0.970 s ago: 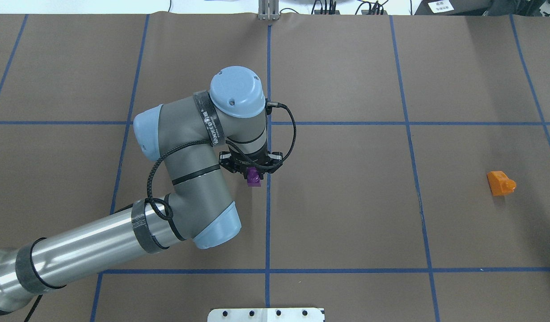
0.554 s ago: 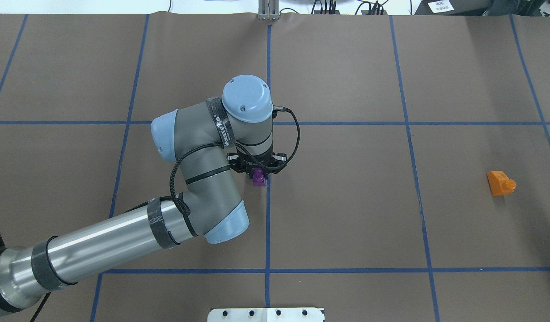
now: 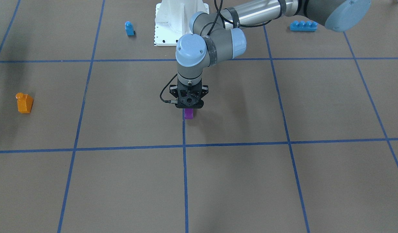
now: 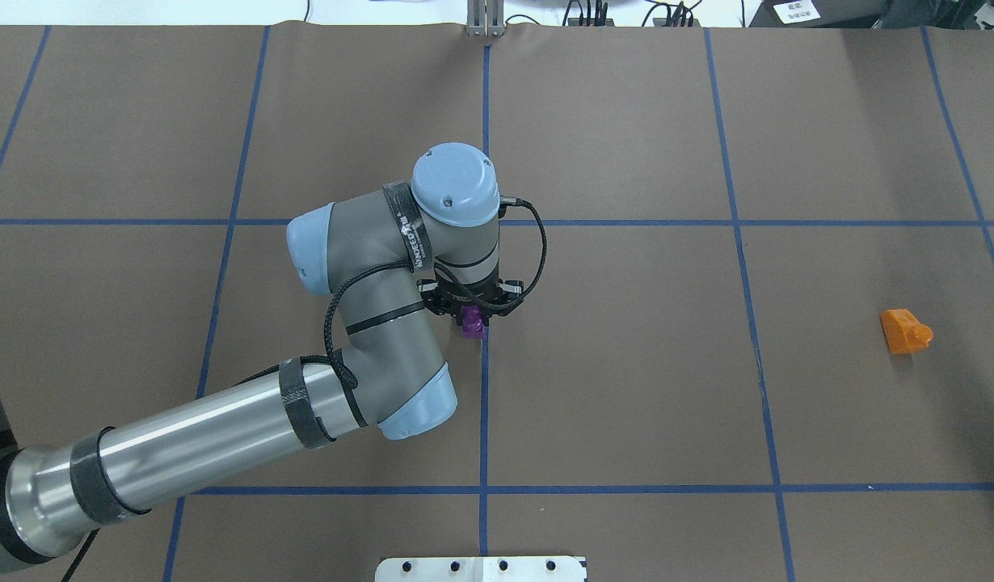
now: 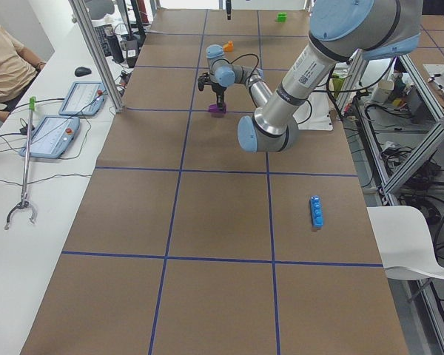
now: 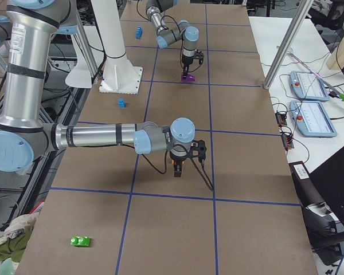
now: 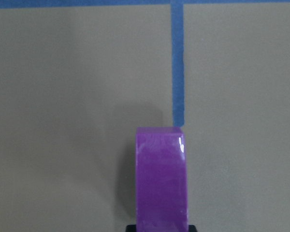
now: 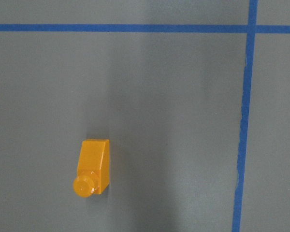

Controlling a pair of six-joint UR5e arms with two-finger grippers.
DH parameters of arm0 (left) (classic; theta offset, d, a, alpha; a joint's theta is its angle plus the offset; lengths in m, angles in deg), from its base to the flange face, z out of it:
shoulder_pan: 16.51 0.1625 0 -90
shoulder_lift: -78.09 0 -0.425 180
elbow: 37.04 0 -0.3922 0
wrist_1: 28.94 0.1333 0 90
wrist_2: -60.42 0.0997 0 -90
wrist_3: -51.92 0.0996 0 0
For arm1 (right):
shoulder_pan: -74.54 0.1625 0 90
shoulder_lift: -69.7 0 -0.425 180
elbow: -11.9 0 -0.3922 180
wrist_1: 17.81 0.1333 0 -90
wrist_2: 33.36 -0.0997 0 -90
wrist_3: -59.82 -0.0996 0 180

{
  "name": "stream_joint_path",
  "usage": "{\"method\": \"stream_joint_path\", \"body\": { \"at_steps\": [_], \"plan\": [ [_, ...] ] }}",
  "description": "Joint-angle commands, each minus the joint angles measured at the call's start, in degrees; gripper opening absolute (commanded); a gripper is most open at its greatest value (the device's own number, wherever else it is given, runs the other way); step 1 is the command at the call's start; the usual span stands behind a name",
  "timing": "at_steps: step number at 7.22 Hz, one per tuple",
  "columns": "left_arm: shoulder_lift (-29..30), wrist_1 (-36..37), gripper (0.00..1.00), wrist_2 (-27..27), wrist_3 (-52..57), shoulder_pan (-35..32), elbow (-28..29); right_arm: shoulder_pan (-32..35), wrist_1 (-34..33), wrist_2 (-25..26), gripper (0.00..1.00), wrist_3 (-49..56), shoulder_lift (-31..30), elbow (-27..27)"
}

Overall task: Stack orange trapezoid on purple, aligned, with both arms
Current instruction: 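Carry the purple block with the left gripper to the table center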

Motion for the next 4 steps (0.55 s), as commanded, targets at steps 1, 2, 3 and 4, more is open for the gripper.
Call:
{"method": "stream_joint_path", "body": {
  "at_steps": [1, 2, 3, 4],
  "plan": [
    [0.23, -0.11, 0.15, 0.0, 0.04, 0.15, 0.61, -0.1, 0.0, 0.0, 1.0, 0.0, 0.0, 0.06],
    [0.23, -0.46, 0.29, 0.0, -0.04, 0.23, 0.7, -0.19, 0.0, 0.0, 1.0, 0.0, -0.09, 0.06],
    [0.23, -0.98, 0.45, 0.0, 0.04, 0.23, 0.79, -0.27, 0.0, 0.0, 1.0, 0.0, -0.09, 0.06],
    [0.23, -0.99, 0.61, 0.0, 0.04, 0.23, 0.71, -0.45, 0.0, 0.09, 1.0, 0.0, 0.0, -0.02]
  ]
}}
